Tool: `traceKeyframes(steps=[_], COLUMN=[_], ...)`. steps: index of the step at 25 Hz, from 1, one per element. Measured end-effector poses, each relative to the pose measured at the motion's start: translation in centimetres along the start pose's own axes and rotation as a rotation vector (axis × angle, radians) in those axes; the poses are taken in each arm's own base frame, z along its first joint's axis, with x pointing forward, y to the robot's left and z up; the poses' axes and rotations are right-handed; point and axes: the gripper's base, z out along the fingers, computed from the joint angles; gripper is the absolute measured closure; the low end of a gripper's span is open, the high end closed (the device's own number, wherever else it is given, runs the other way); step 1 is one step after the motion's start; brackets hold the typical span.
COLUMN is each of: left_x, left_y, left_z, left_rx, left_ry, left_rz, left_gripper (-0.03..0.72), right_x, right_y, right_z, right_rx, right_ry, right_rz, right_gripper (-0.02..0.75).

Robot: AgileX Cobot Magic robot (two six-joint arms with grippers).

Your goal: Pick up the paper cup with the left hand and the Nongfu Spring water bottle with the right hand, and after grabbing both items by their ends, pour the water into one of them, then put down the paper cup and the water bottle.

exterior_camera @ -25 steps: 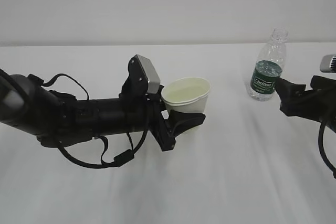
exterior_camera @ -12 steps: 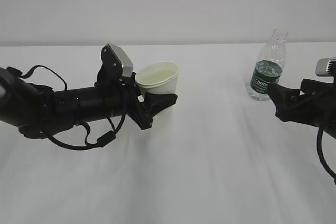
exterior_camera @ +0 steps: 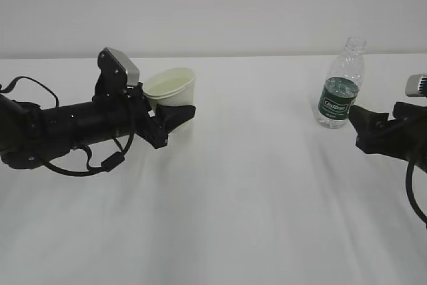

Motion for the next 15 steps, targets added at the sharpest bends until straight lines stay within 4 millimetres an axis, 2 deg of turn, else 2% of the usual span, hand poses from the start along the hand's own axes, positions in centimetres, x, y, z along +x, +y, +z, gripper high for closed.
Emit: traceKeyframes(steps=[15], left_x=[0.4], left_y=[4.0], left_z=[-2.4], left_rx=[-0.141], left_ry=[-0.010], left_rz=[-0.041], left_gripper=[0.289], right_x=[0.0], right_y=[-0.6], right_z=[0.0], right_rx=[0.070], right_ry=[0.001], right_rz=[-0.017], right_gripper=[0.143])
